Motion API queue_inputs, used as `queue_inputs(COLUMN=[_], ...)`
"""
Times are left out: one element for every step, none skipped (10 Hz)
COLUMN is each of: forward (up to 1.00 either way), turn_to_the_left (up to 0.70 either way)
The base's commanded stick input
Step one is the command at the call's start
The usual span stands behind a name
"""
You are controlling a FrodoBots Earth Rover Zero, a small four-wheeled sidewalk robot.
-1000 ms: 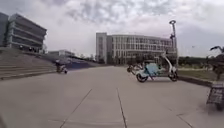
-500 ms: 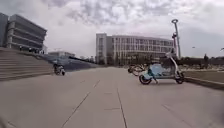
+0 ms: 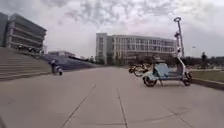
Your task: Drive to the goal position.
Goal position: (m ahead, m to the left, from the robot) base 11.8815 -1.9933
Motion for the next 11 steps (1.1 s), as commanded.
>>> queue_inputs(forward=[0.7,0.7,0.7,0.7,0.7,0.7,0.7,0.7,0.7,0.7,0.7], turn_to_the_left=[0.0,0.0,0.0,0.0,0.0,0.0,0.0,0.0,0.0,0.0,0.0])
